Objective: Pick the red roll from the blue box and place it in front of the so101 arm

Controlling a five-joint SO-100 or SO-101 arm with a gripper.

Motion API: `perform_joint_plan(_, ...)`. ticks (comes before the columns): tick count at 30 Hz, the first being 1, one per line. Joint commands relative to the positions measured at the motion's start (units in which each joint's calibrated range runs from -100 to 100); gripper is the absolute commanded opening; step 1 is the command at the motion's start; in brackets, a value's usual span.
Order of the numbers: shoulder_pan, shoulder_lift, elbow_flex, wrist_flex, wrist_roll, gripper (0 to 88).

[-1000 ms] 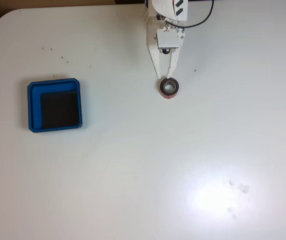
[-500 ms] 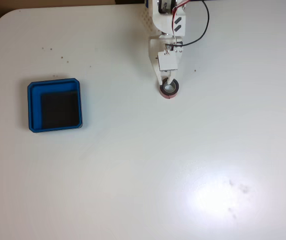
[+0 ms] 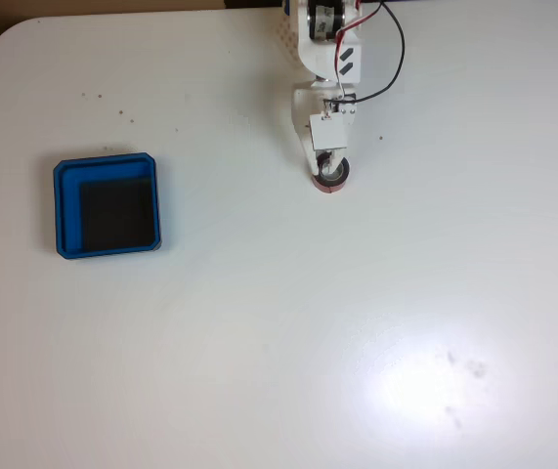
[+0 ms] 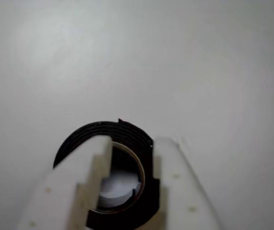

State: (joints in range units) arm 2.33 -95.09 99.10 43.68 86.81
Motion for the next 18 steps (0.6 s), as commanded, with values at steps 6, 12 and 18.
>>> perform_joint_plan(6,-0.2,-3.4,0.8,-0.6,0.3,6.3)
perform_joint_plan(12,0.1,-3.4,0.7,-0.6,0.3,6.3)
perform_joint_plan(18,0.3,-3.5,0.7,-0.6,-0.2,3.7)
